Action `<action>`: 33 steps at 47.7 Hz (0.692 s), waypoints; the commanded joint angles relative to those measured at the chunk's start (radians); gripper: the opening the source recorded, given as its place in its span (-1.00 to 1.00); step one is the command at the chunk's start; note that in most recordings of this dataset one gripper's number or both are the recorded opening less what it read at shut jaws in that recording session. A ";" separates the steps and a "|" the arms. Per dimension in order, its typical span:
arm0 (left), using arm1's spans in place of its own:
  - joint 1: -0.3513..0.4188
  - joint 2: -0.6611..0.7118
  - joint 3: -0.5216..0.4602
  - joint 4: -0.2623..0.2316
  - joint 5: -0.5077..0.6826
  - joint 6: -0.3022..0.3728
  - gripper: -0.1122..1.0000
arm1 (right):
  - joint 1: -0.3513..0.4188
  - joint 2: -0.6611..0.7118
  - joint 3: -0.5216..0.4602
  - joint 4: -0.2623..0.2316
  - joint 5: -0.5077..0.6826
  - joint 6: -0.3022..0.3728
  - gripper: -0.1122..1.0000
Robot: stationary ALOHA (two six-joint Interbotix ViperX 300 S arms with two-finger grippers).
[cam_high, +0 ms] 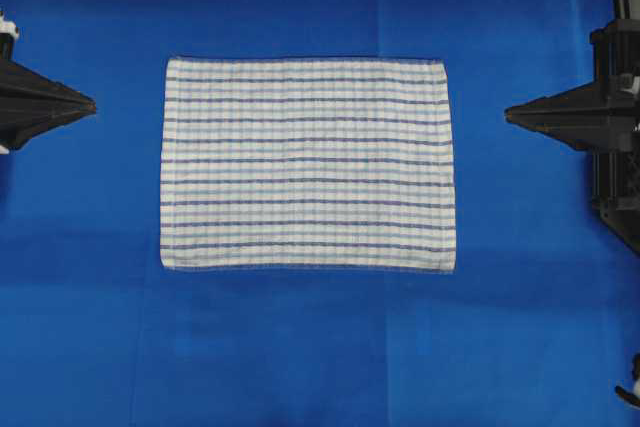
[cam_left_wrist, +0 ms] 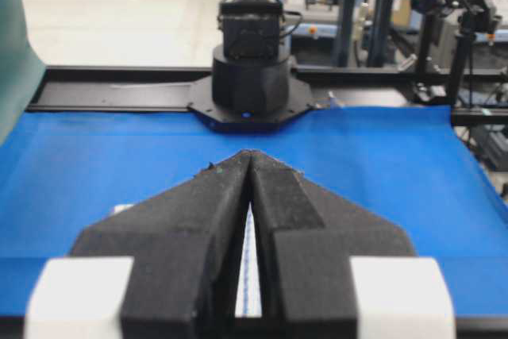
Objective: Fold the blue towel.
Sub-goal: 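Move both grippers to the towel's top-left and top-right corners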
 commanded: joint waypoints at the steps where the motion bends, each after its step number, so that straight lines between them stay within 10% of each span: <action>1: -0.012 0.008 -0.017 -0.025 0.012 0.009 -0.80 | -0.002 0.014 -0.018 0.003 -0.002 0.005 -0.78; 33: 0.193 0.198 -0.011 -0.029 0.041 0.008 -0.75 | -0.221 0.202 -0.041 0.095 0.118 0.006 -0.68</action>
